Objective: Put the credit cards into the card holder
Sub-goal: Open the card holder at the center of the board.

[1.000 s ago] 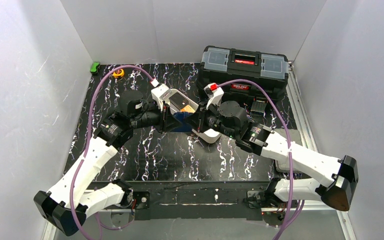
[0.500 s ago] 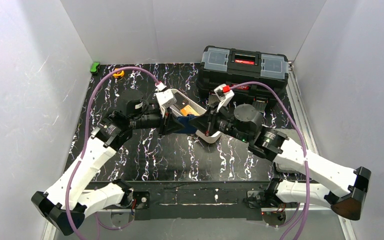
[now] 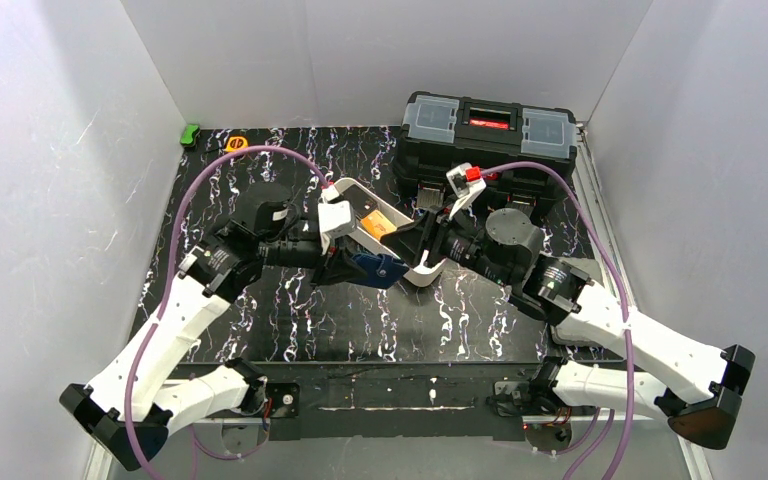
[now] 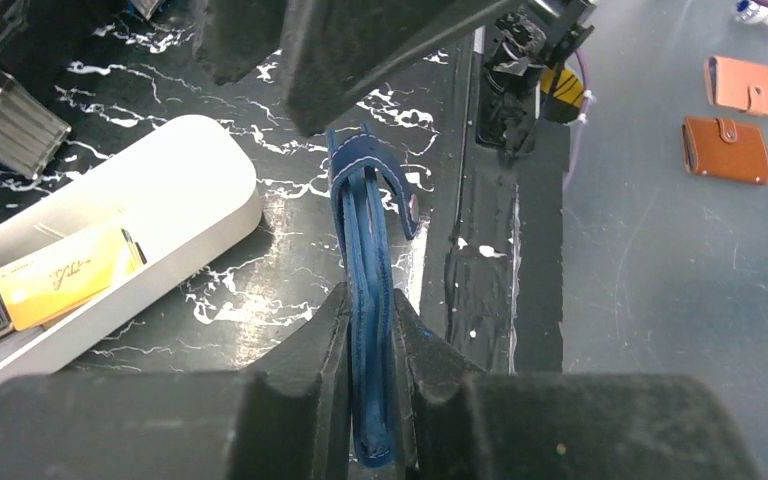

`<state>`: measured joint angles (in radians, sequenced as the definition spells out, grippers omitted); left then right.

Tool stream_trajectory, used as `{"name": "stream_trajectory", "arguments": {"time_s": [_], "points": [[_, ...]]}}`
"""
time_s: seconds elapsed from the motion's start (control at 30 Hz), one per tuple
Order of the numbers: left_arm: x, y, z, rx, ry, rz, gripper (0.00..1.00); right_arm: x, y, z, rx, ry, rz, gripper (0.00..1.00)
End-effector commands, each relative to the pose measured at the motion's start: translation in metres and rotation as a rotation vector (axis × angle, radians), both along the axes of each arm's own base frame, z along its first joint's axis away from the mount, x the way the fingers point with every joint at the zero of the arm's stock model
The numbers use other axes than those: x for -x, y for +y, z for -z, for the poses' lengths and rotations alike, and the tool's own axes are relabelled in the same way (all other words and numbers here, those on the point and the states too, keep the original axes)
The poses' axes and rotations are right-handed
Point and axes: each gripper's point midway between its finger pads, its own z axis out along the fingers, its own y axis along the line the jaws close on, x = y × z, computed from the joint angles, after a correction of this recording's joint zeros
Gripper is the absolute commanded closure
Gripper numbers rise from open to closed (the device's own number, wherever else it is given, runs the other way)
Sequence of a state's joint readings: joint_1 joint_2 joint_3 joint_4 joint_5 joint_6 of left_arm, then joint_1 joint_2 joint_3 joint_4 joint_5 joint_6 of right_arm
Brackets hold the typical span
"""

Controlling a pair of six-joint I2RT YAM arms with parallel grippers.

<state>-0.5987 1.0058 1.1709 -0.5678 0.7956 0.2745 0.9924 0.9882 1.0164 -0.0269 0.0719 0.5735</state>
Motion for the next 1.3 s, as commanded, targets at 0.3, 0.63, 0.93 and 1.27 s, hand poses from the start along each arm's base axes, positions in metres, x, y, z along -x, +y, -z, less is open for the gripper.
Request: {"name": "stream_trajectory", "arguments": {"time_s": [0.3,0.63,0.93,1.27], "points": [[0.046,0.001,-0.056,0.114,-0.018,0.203,1.0,0.036,-0.036,-0.023,0.121,-0.274,-0.146,0.28],[0.078,0.0,-0.079,0.214,-0.002,0.394,1.0,0.092,-0.054,-0.021,0.109,-0.539,-0.403,0.29],[0.078,-0.005,-0.091,0.237,0.086,0.405,1.0,0.084,-0.049,-0.04,0.148,-0.698,-0.402,0.24],[0.07,-0.007,-0.077,0.212,0.097,0.352,1.0,0.098,-0.068,-0.049,0.163,-0.739,-0.417,0.21]]}}
